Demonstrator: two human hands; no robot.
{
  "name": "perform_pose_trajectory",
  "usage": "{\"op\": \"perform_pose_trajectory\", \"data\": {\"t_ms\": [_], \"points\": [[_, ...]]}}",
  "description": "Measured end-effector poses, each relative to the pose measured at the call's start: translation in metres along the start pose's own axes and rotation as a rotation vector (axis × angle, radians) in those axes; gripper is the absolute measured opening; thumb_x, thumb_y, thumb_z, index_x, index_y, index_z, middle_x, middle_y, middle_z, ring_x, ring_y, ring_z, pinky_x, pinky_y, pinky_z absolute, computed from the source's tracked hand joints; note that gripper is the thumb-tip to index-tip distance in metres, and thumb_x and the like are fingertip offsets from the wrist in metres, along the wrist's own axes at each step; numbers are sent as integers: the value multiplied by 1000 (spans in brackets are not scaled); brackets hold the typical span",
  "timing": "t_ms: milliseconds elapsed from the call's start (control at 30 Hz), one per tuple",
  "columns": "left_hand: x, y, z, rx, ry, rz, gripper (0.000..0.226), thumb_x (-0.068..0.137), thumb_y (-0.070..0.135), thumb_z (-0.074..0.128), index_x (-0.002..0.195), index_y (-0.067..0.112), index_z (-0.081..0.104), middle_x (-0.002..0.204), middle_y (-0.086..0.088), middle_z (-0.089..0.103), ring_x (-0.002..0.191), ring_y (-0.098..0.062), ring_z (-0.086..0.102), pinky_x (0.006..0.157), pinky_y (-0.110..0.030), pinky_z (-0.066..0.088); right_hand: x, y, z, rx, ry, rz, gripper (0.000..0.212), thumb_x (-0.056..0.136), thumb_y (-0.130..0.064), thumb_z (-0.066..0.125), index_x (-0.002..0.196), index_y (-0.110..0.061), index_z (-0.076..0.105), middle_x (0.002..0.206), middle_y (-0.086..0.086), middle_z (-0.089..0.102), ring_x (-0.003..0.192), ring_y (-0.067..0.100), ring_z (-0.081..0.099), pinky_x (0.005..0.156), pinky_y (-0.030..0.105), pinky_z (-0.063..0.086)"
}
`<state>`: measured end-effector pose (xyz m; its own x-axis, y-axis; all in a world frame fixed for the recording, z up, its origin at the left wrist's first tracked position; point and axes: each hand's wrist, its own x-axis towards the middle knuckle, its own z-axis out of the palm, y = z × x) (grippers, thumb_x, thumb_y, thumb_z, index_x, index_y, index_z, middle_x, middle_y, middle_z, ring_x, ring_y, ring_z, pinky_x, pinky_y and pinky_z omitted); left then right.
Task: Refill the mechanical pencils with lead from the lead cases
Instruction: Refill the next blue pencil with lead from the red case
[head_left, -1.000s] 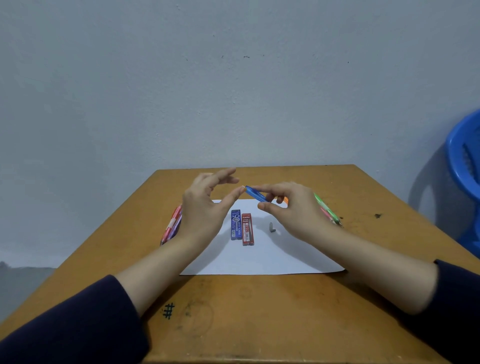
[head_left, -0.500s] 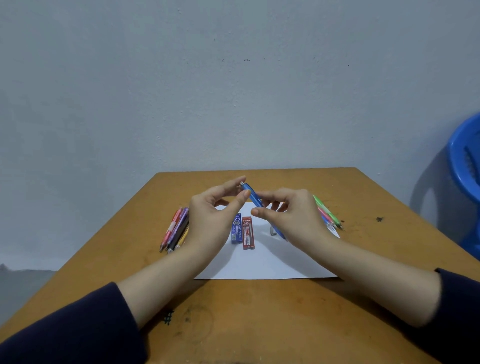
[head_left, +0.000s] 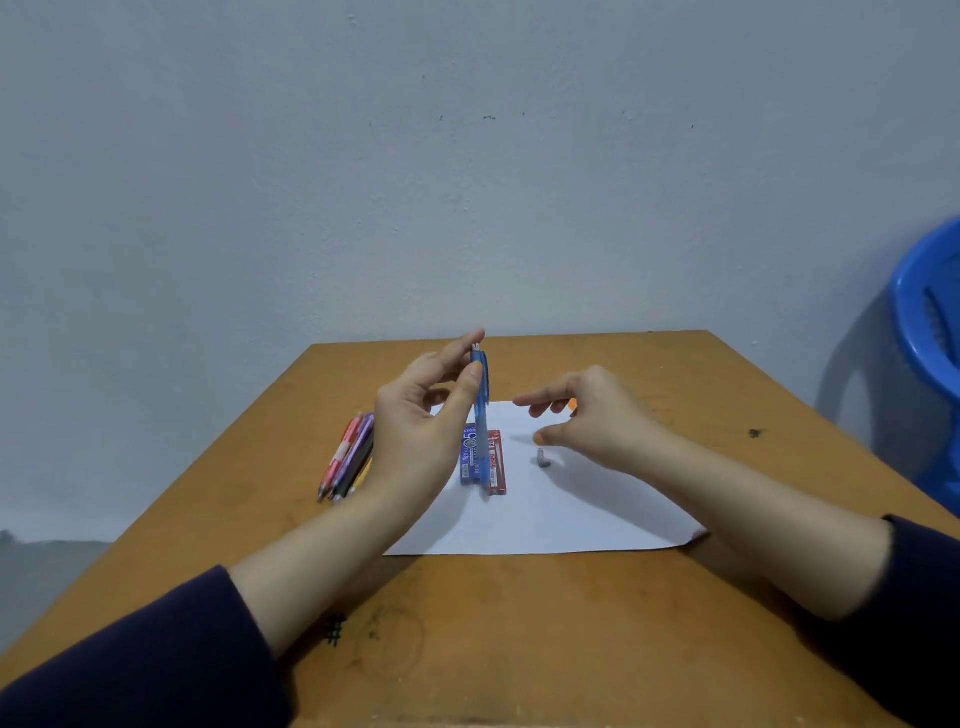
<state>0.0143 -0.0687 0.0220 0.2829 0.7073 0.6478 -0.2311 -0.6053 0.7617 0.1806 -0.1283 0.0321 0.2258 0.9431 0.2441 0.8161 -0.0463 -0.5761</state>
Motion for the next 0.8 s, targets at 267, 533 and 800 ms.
{"op": "perform_pose_trajectory", "data": {"t_ms": [267,533,800], "points": [[0,-9,0,51,-75,-5,37,97,8,49,117,39,59,101,-5,60,78,-14,66,68,-34,59,5,14,-4,-168,-130,170,25,73,-19,78,97,-24,75,73,-17,59,66,-1,51,53,11,37],[2,-18,-2,106,-133,-71,37,98,11,48,117,40,58,97,0,57,68,-7,60,60,-25,53,4,12,-1,-204,-131,237,11,68,-24,82,78,-25,77,75,-9,69,86,12,64,72,26,50],[3,-20,-4,209,-137,-64,30,97,17,52,119,36,58,87,13,58,74,-3,53,65,-11,42,1,7,2,-201,-115,232,7,70,-26,81,75,-24,78,62,-14,65,76,8,59,58,22,43]]}}
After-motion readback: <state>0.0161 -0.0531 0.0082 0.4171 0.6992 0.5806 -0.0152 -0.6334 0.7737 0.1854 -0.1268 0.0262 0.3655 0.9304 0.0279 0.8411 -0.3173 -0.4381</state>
